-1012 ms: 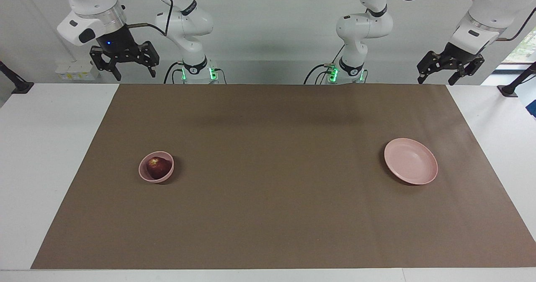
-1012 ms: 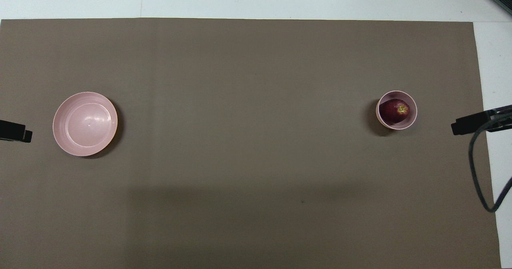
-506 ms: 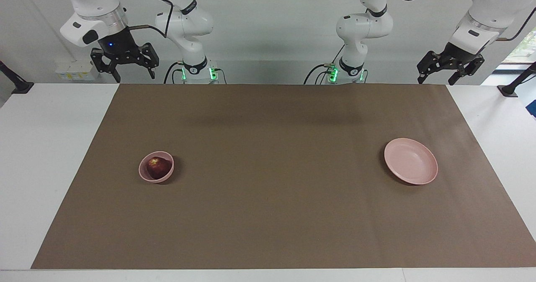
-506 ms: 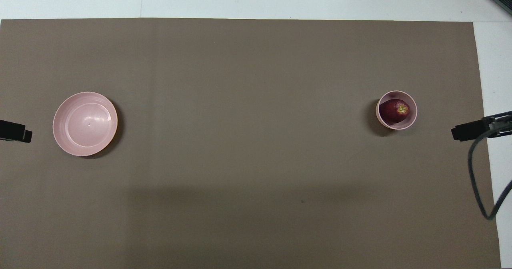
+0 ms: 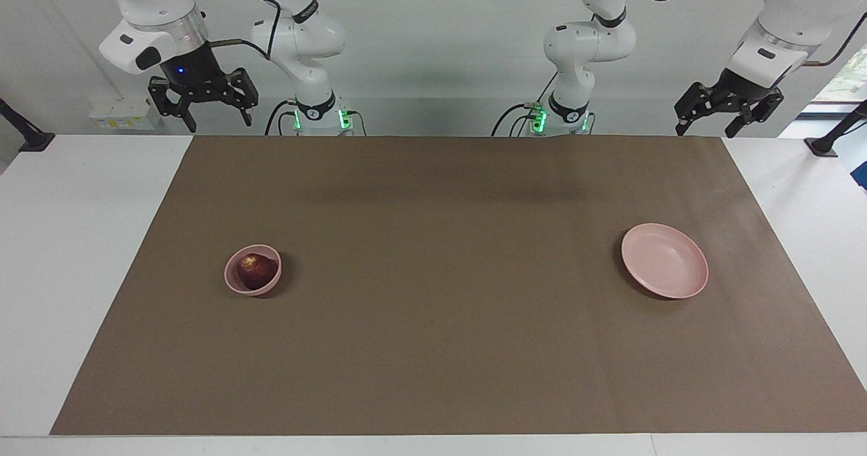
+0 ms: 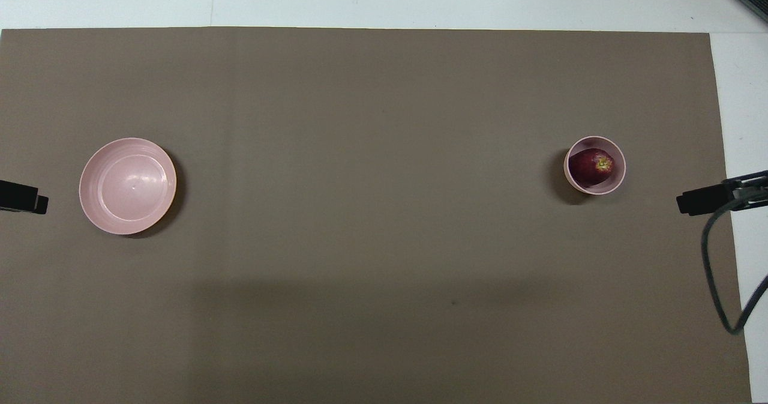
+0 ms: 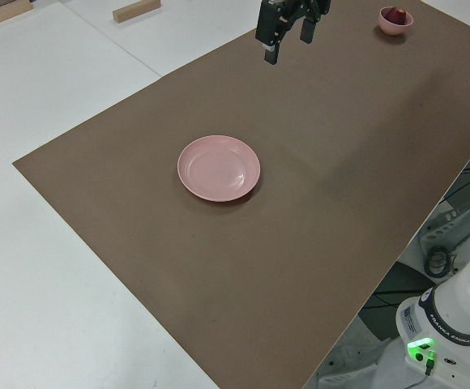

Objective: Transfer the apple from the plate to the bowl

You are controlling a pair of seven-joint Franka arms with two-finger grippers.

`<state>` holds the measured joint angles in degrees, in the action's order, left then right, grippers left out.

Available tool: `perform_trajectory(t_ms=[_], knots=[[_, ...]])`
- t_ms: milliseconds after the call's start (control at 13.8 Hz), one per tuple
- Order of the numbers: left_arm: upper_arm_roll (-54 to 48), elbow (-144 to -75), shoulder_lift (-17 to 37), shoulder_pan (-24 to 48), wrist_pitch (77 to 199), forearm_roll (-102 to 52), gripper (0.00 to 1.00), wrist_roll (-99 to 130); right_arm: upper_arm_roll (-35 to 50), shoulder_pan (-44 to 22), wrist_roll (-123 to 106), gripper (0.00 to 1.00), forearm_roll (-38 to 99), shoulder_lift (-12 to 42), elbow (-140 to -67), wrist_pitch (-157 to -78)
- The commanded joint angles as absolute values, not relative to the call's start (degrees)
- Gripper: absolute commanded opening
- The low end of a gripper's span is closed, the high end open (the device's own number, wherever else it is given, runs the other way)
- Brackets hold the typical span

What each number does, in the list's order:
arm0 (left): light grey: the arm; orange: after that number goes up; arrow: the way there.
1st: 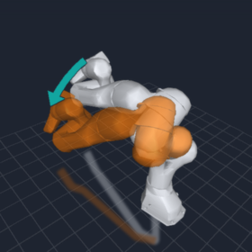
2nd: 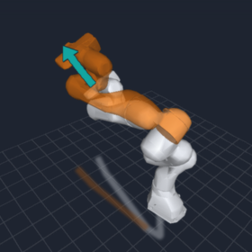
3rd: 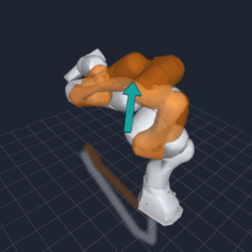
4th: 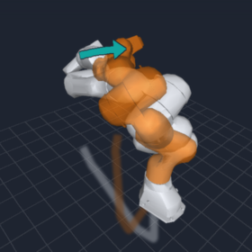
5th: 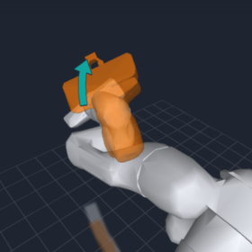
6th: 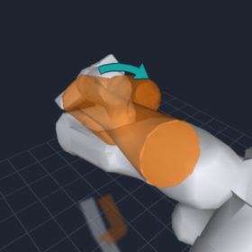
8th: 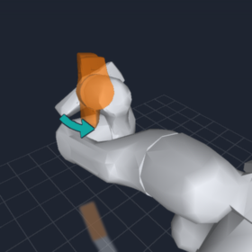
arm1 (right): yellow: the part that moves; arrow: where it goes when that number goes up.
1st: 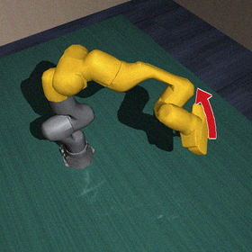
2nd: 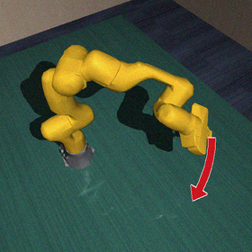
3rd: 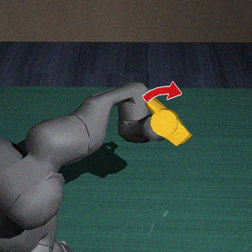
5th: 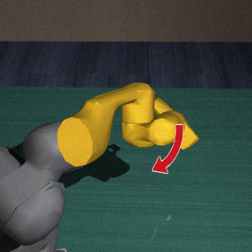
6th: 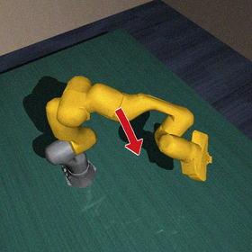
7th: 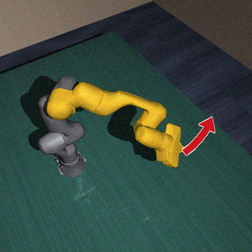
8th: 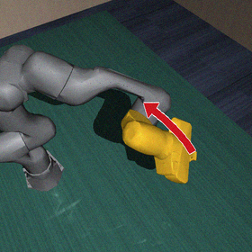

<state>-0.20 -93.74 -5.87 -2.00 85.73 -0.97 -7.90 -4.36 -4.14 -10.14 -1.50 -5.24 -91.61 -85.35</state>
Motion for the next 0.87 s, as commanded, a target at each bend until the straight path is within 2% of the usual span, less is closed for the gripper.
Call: perform_trajectory(t_ms=[0,289,434,795], knots=[[-0.18,-92.99,-6.06,-2.11,84.55,-0.18,1.0,-8.35,-4.13,-3.78,-11.08,1.0,-1.32,-6.42,-92.99,-86.13],[-0.18,-92.99,-6.06,-2.11,84.55,-0.18,1.0,-8.35,-4.13,-3.78,-10.99,1.0,-1.14,-6.15,-92.73,-86.13],[-0.18,-92.99,-6.06,-2.11,84.55,-0.18,1.0,-8.35,-4.13,-3.6,-10.72,1.0,-1.05,-4.32,-89.4,-83.69],[-0.18,-92.99,-6.06,-2.11,84.55,-0.18,1.0,-8.35,-4.13,-3.43,-10.64,1.0,-1.23,-4.66,-89.91,-84.29]])
